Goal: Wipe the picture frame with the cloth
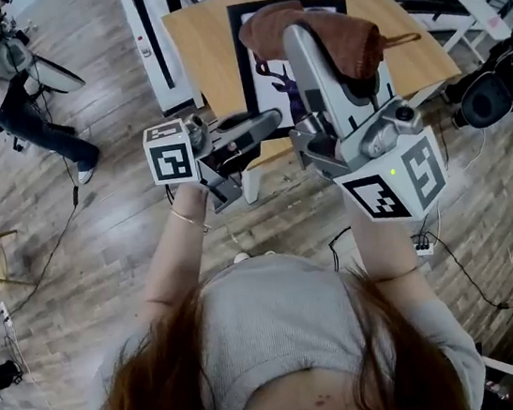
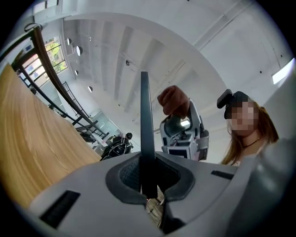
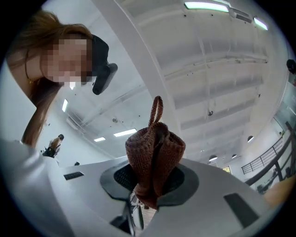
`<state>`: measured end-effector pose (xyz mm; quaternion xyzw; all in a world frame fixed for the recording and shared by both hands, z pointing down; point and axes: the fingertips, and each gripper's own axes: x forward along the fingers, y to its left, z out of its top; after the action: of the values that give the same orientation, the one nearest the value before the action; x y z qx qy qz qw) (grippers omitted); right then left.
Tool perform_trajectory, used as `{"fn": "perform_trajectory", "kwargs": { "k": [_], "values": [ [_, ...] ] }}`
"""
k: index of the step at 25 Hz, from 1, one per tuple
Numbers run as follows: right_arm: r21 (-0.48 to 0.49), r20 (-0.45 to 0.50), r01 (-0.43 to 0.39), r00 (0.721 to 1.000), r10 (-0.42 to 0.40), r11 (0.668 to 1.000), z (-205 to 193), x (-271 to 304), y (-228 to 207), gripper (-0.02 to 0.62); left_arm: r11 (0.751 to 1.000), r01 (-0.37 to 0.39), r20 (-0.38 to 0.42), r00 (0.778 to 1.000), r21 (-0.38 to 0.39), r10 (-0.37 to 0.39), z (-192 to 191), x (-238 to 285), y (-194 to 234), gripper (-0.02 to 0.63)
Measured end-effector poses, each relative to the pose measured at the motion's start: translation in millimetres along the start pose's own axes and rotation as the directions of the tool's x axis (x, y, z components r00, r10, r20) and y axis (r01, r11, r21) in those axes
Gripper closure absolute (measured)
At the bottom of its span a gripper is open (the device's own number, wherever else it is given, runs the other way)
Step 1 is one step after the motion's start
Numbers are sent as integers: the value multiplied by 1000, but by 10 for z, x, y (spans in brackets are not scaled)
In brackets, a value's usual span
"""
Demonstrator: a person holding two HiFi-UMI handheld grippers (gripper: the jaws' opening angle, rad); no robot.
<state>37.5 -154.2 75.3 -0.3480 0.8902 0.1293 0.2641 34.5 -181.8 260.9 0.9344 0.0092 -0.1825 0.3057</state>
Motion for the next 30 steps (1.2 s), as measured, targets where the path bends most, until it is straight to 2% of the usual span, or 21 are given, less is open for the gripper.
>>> {"fn": "perform_trajectory", "kwargs": {
  "k": [4,9,13,22,30],
  "values": [
    [-4,-6,-22,1000,22,1000,63,336,-27,499,1000,-6,-17,1000,25,6,12,38,-49,572],
    [-82,-182,-29,983,14,996,-285,453,-29,499,996,-15,-22,1000,90,17,-1,58,-148,572],
    [-75,-264,-36,964,15,996,-519,414,-3,499,997,-27,12,1000,76,27,52,-36,-121,572],
    [-23,-302,-25,953,17,999,-658,253,28,499,997,-30,29,999,70,28,70,-58,-136,572],
    [-50,-357,-25,934,6,998,-756,6,105,499,999,-19,36,999,47,18,25,-7,-159,572]
  ]
}}
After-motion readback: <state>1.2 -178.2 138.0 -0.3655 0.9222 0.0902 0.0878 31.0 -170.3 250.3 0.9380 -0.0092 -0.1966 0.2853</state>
